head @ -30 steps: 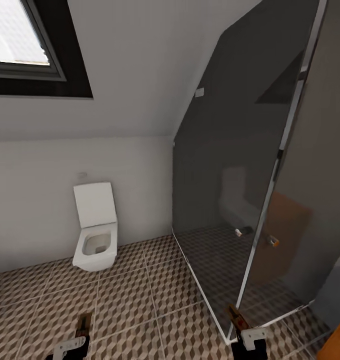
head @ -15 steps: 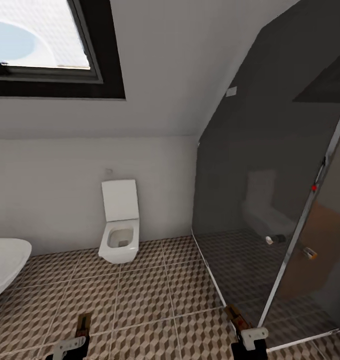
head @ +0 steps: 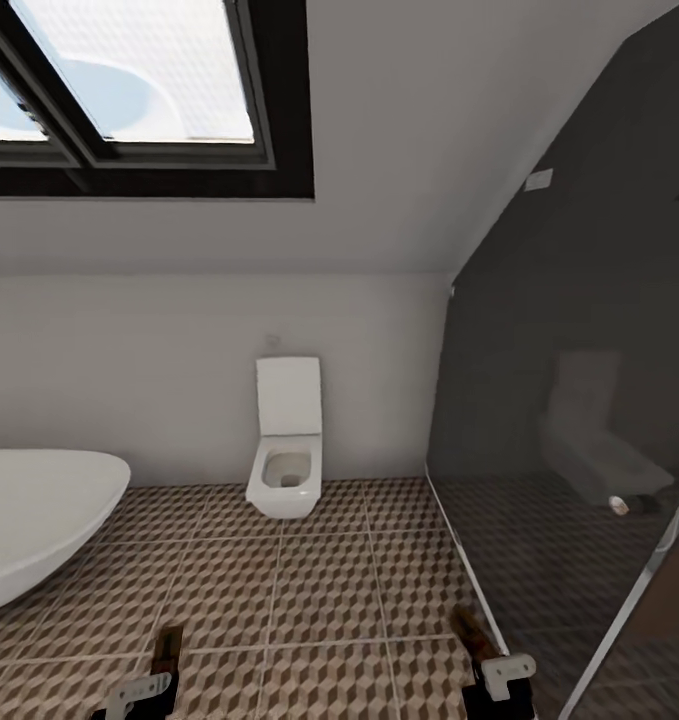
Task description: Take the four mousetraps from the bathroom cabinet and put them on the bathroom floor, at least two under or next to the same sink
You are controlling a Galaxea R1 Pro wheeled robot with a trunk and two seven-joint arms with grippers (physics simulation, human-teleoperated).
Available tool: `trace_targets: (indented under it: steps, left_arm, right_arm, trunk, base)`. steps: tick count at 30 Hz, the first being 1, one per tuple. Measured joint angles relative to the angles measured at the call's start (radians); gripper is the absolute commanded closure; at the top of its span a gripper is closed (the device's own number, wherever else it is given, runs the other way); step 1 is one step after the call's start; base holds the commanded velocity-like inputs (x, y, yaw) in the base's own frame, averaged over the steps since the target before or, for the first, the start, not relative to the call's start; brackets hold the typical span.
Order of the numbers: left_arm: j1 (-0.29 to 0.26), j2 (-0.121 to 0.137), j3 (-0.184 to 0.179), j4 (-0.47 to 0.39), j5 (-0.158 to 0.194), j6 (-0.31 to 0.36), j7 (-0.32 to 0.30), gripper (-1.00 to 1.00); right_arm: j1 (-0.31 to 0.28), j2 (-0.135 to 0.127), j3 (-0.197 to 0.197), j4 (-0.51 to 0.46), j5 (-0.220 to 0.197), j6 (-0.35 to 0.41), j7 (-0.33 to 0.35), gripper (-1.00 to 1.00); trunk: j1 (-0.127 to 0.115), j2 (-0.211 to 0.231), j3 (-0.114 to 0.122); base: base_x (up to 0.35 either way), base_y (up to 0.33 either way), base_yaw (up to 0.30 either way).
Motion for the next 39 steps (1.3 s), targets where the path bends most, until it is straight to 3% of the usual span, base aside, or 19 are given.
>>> trace_targets:
  steps: [12, 30, 39]
  left_arm:
    - [0.0, 0.0, 0.0, 0.0, 0.0, 0.0, 0.0, 1.0]
    - [0.0, 0.0, 0.0, 0.001, 0.0, 0.0, -0.001, 1.0]
    - [0.0, 0.0, 0.0, 0.0, -0.001, 0.0, -0.002, 1.0]
  right_arm:
    - [0.0, 0.0, 0.0, 0.0, 0.0, 0.0, 0.0, 1.0]
    - [0.0, 0.0, 0.0, -0.001, -0.001, -0.004, 0.001, 1.0]
    - [0.0, 0.0, 0.0, -0.001, 0.0, -0.004, 0.001, 1.0]
  trunk:
    - [0.0, 0.0, 0.0]
    - [0.0, 0.0, 0.006]
    - [0.0, 0.0, 0.01]
  base:
    - [0.221, 0.001, 0.189]
    - [0.321, 0.005, -0.021]
    - [0.05, 0.008, -0.041]
